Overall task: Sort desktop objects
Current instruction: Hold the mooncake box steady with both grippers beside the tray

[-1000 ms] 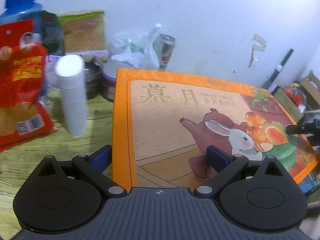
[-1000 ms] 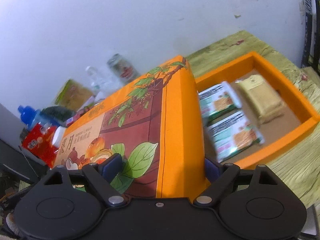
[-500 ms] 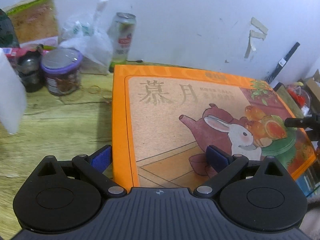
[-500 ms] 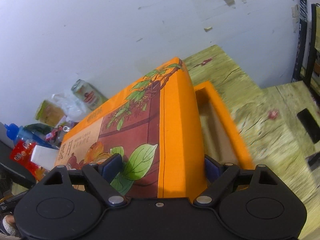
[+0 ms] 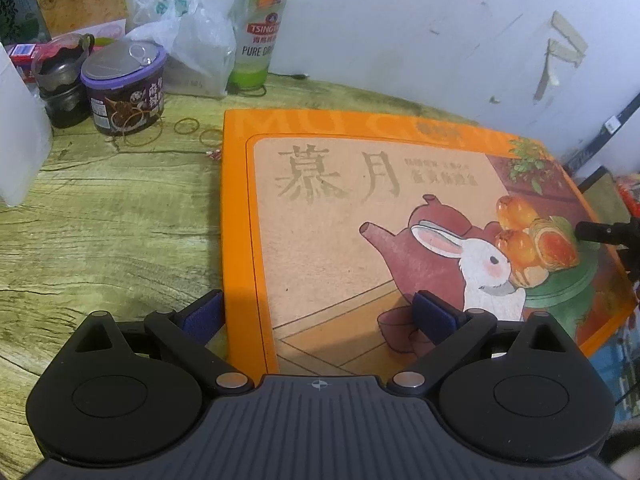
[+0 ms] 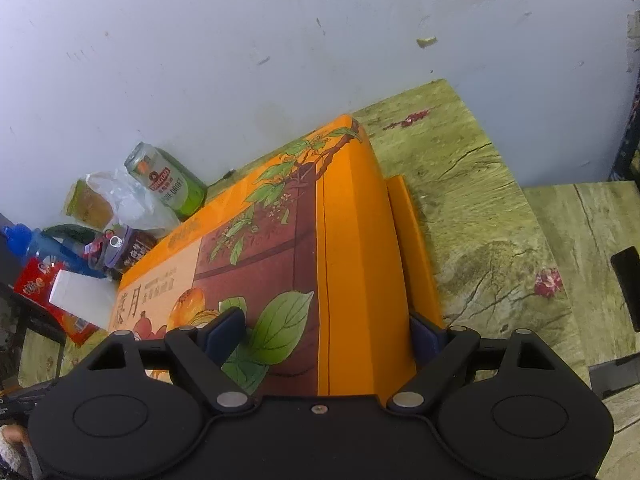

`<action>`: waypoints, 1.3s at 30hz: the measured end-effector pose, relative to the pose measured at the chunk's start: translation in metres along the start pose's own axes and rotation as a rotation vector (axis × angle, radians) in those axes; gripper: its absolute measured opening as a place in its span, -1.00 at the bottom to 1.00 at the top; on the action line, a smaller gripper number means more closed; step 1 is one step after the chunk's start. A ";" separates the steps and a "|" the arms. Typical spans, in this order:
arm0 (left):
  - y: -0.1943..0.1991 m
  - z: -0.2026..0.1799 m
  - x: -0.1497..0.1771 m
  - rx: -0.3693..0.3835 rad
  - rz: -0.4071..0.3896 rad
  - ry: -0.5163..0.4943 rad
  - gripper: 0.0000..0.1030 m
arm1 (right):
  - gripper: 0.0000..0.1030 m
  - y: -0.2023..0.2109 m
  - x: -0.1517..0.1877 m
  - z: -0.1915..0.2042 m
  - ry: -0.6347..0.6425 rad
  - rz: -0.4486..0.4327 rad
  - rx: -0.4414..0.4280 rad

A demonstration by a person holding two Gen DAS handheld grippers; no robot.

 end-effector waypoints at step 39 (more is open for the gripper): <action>-0.024 -0.012 -0.017 -0.095 0.077 0.017 0.92 | 0.63 -0.022 0.002 -0.011 -0.074 0.073 0.001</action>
Point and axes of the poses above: each gripper's, at about its wrist camera, not at the fingertips, and y roughly against the way its jaws point, z to its left, x to its underside, the point moved 2 cm from there along -y, roughly the way its jaws point, and after that the axes turned 4 degrees about y, right-handed, at the moved point
